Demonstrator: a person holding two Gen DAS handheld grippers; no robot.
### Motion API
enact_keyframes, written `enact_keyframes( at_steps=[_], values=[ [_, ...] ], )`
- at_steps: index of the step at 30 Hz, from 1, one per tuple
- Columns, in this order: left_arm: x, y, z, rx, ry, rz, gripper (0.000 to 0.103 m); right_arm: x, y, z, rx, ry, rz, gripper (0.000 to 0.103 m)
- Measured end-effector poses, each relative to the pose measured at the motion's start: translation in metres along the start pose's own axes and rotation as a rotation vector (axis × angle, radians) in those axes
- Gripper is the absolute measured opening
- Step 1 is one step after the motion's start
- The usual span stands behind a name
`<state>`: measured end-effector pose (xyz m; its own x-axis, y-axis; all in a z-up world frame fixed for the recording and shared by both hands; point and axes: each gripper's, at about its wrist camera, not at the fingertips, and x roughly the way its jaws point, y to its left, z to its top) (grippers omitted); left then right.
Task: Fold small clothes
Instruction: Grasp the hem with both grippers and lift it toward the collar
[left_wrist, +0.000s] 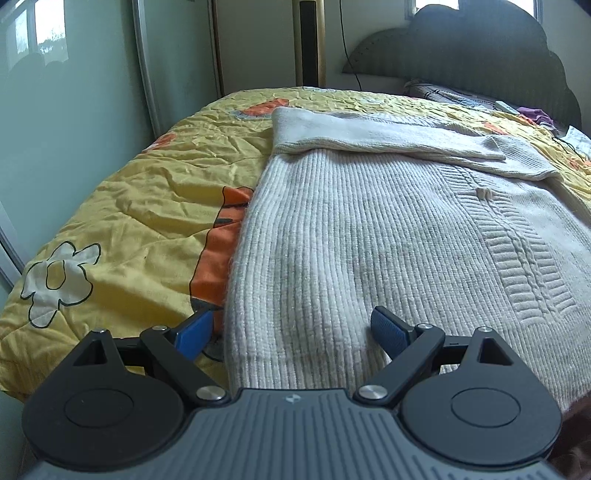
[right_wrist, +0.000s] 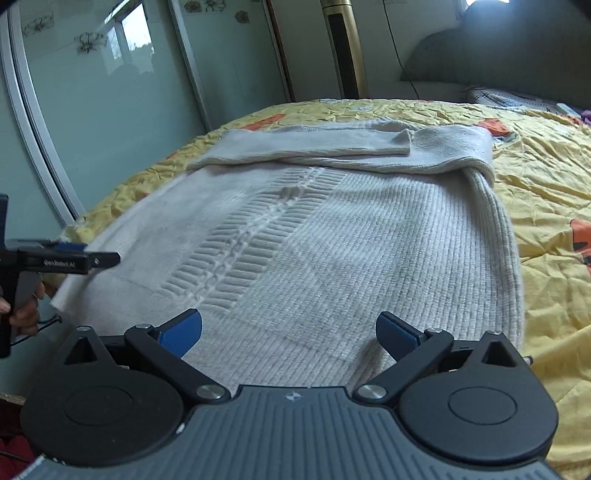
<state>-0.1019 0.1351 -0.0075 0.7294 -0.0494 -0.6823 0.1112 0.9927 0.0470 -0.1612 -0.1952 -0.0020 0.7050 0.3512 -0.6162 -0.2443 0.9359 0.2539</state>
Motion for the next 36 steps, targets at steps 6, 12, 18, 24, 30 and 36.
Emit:
enact_keyframes(
  at_steps=[6,12,18,24,30,36],
  values=[
    [0.001,0.004,-0.002,-0.031,0.005,-0.020,0.093,-0.010,-0.012,0.004,0.048,-0.019,-0.011,0.102],
    [-0.001,0.019,-0.005,-0.065,0.016,-0.108,0.093,-0.023,-0.033,0.004,0.107,-0.005,-0.030,0.102],
    [-0.005,0.041,-0.011,-0.093,0.021,-0.244,0.093,-0.047,-0.068,-0.004,0.202,-0.029,-0.038,0.102],
    [-0.005,0.059,-0.011,-0.164,0.030,-0.362,0.093,-0.065,-0.109,-0.022,0.344,-0.013,-0.013,0.098],
    [-0.002,0.070,-0.014,-0.266,0.060,-0.522,0.093,-0.067,-0.118,-0.037,0.408,0.021,0.109,0.093],
    [0.003,0.065,-0.017,-0.320,0.091,-0.656,0.093,-0.046,-0.097,-0.036,0.406,0.052,0.277,0.090]
  ],
)
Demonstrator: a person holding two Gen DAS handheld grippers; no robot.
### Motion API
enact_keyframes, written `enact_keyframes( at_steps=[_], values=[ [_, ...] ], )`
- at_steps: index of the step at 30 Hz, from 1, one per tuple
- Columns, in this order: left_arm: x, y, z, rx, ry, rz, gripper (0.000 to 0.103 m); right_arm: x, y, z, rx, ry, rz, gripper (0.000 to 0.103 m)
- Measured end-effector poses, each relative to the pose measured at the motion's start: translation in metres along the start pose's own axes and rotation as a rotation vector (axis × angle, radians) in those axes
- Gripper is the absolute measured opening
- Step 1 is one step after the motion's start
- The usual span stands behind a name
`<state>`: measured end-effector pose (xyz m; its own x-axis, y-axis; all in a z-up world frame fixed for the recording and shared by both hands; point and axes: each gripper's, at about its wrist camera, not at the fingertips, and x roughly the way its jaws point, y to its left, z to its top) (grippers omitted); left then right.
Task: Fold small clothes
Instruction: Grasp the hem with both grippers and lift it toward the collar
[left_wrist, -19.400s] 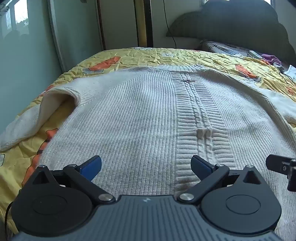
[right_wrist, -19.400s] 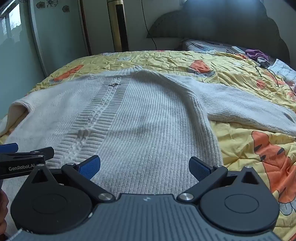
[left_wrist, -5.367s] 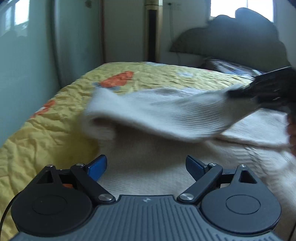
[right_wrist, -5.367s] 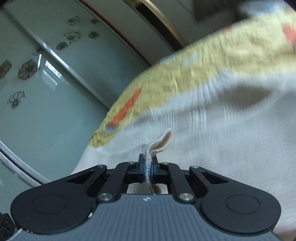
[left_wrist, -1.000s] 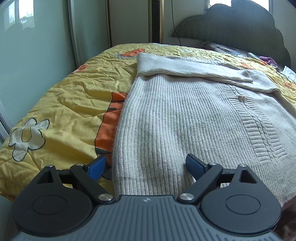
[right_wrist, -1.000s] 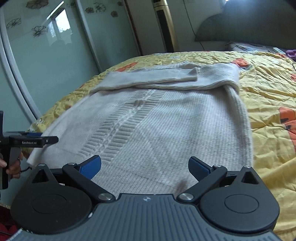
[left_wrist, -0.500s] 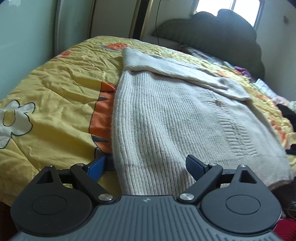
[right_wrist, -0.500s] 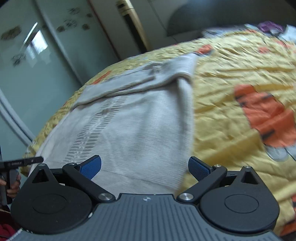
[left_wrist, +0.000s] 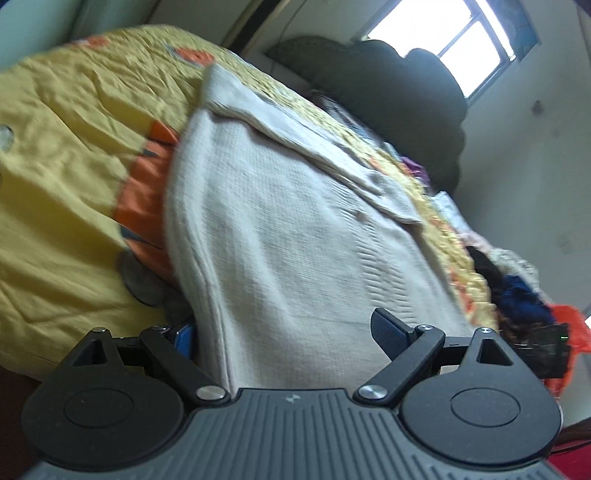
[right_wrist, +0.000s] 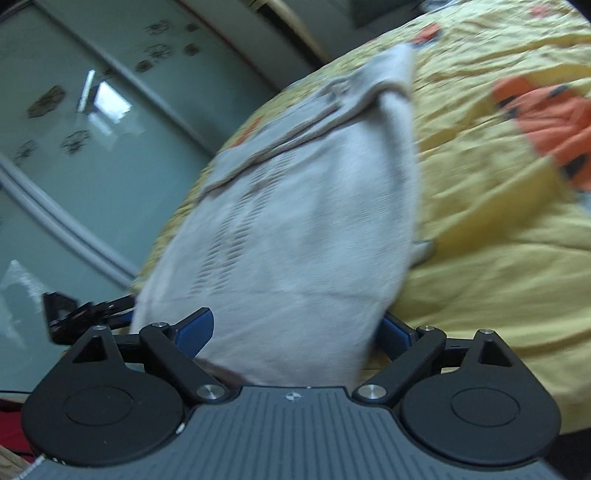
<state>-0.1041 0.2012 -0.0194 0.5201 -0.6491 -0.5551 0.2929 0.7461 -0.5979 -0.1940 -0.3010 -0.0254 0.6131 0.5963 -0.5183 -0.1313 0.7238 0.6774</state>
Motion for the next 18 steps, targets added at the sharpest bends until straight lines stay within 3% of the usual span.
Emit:
enact_keyframes(
  at_steps=[4,6,8,9,11,12,13,14,18],
  values=[
    [0.006,-0.006,-0.001,0.006,0.003,-0.010,0.092,0.026,0.012,0.002,0.016,0.018,0.061,0.080],
    [0.007,-0.008,-0.001,0.018,0.018,-0.012,0.092,0.040,0.017,0.004,0.028,0.028,0.068,0.065],
    [0.008,-0.012,-0.002,0.042,0.041,-0.016,0.088,0.050,0.023,0.005,0.009,0.038,0.060,0.060],
    [0.008,-0.013,-0.003,0.059,0.051,-0.015,0.083,0.052,0.027,0.005,-0.007,0.047,0.056,0.057],
    [0.008,-0.015,-0.004,0.078,0.069,0.010,0.050,0.054,0.032,0.004,-0.038,0.064,0.033,0.046],
    [0.009,-0.015,-0.005,0.072,0.080,0.027,0.043,0.054,0.033,0.003,-0.042,0.067,0.020,0.036],
    [0.009,-0.012,-0.004,0.059,0.087,0.040,0.028,0.054,0.033,0.003,-0.041,0.073,0.009,0.028],
    [0.009,-0.009,-0.003,0.039,0.097,0.043,0.022,0.053,0.031,0.001,-0.035,0.075,-0.003,0.015],
    [0.006,-0.016,0.000,0.049,0.071,0.066,0.016,0.049,0.027,-0.002,-0.021,0.061,0.001,0.014]
  ],
)
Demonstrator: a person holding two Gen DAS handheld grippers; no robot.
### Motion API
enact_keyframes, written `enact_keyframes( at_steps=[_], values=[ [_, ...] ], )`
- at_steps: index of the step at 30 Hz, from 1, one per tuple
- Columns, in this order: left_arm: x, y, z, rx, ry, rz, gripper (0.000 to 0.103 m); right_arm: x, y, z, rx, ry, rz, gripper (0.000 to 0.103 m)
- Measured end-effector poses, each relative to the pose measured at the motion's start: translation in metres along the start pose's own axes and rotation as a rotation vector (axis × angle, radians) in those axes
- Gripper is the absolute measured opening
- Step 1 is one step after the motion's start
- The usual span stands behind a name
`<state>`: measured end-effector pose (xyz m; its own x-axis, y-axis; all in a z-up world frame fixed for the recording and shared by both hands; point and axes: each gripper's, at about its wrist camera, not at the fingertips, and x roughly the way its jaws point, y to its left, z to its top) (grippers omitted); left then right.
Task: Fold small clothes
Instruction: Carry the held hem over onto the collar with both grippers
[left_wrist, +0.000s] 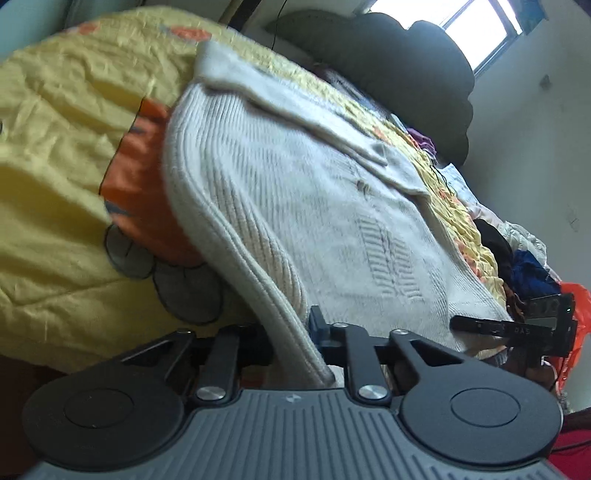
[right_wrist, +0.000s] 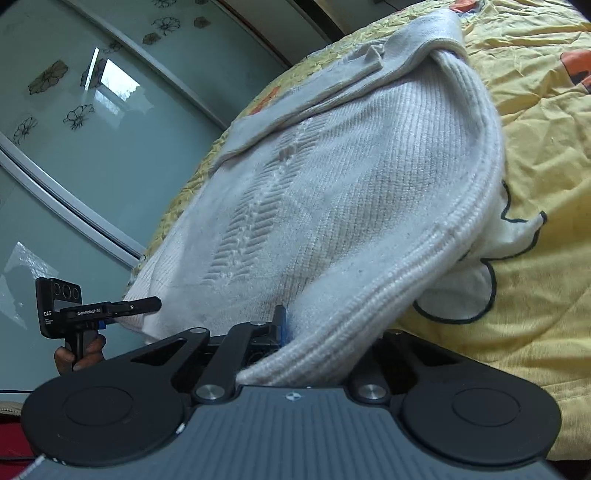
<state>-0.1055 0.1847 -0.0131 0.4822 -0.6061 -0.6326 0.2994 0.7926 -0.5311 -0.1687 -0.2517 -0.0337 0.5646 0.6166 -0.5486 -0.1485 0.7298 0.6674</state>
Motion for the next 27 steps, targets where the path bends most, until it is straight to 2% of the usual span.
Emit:
enact_keyframes(
  at_steps=[7,12,15,20,27],
  values=[
    [-0.017,-0.039,0.023,0.125,-0.164,0.025,0.016,-0.016,0.023,0.021,-0.097,-0.075,0.033,0.013],
    [-0.017,-0.062,0.046,0.187,-0.238,0.067,0.016,-0.023,0.035,0.045,-0.167,-0.136,0.012,0.013],
    [-0.013,-0.073,0.056,0.211,-0.265,0.096,0.016,-0.021,0.039,0.059,-0.197,-0.164,-0.012,0.013],
    [-0.001,-0.076,0.072,0.198,-0.293,0.134,0.016,-0.010,0.038,0.079,-0.211,-0.192,-0.035,0.013],
    [0.032,-0.063,0.095,0.145,-0.292,0.224,0.015,0.015,0.012,0.101,-0.146,-0.197,-0.070,0.013]
  ],
)
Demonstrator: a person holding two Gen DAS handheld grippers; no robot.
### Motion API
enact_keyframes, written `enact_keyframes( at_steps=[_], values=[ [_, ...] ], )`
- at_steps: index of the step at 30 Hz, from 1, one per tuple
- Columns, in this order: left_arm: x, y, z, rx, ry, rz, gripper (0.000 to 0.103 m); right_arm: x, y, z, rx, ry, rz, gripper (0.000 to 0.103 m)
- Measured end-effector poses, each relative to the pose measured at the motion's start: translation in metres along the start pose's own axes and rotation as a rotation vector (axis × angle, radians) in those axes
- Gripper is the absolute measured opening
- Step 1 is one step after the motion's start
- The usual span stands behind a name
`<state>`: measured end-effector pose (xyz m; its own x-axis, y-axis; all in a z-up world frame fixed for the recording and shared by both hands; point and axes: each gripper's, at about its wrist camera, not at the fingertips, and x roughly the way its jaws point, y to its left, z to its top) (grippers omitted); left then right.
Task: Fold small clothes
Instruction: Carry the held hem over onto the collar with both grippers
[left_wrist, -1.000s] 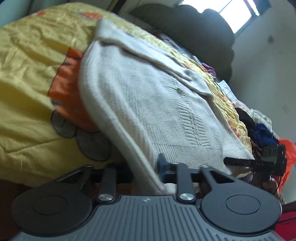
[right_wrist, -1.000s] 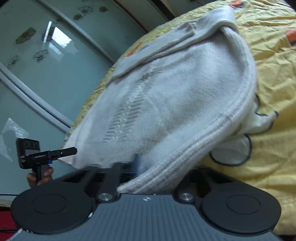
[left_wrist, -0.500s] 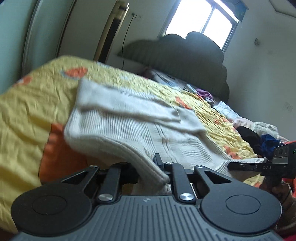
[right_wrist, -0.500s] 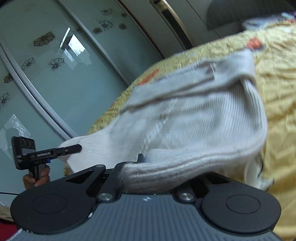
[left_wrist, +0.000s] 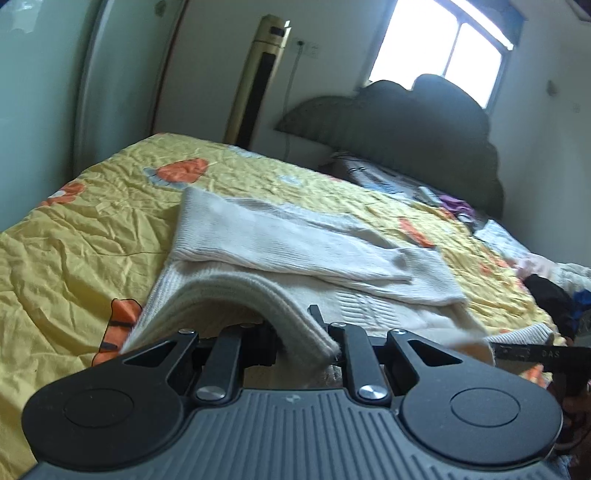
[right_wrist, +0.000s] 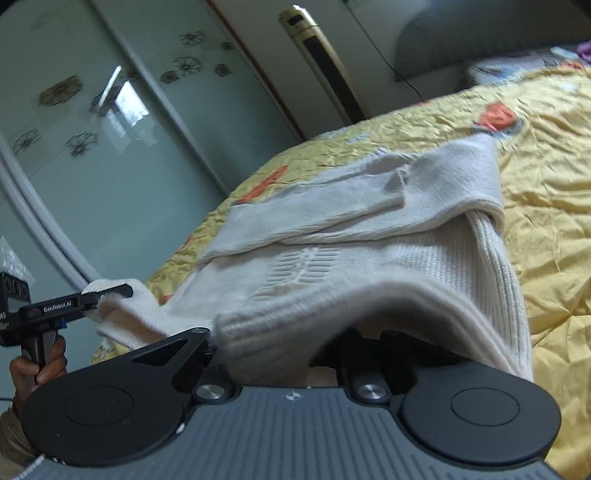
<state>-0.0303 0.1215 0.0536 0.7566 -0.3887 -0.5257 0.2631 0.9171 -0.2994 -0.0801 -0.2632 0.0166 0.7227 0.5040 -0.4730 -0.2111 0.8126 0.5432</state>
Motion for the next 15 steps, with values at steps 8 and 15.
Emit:
enact_keyframes(
  at_steps=[8,15],
  values=[
    [0.038,0.004,-0.001,0.014,0.042,0.113,0.015,0.032,-0.027,-0.004,0.041,0.047,-0.069,0.013],
    [0.038,-0.005,0.023,0.034,-0.017,0.136,0.015,0.028,-0.009,0.017,-0.069,-0.026,-0.084,0.013]
  ],
)
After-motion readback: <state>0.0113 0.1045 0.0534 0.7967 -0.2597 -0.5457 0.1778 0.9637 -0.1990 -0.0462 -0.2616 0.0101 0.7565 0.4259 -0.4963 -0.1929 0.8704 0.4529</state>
